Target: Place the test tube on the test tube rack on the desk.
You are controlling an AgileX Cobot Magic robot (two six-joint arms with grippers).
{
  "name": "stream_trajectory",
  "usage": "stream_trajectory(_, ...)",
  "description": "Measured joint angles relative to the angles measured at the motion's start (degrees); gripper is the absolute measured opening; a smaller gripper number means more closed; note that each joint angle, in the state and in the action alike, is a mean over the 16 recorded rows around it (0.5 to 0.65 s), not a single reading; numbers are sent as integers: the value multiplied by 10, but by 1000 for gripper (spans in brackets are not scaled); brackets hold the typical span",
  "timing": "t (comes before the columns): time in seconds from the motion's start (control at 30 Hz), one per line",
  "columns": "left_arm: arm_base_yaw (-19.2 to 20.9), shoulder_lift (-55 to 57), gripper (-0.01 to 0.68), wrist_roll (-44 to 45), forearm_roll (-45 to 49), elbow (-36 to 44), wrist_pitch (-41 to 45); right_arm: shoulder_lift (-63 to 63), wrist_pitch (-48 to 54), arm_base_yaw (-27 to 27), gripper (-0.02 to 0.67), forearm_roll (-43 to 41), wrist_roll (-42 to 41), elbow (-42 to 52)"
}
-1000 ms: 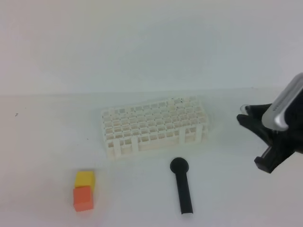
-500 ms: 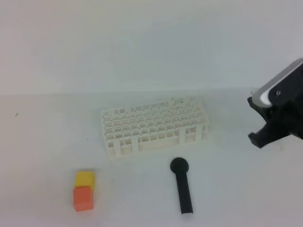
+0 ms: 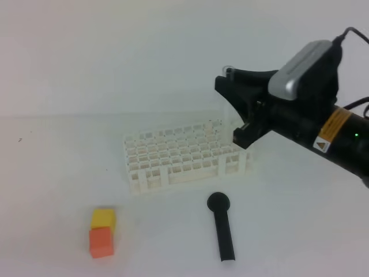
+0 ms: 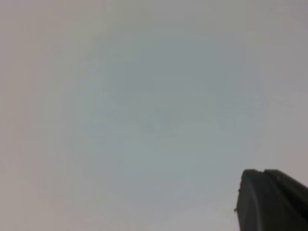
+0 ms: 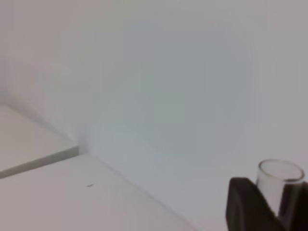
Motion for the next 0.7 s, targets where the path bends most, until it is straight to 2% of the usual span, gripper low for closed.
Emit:
stream_trajectory(0.43,10,1,-1,0,0,1,0,155,-13,77,127,-63,35,-171)
stream_trajectory(0.7,56,1,-1,0,4,2,2,246,11,113,127,-73,38,-262)
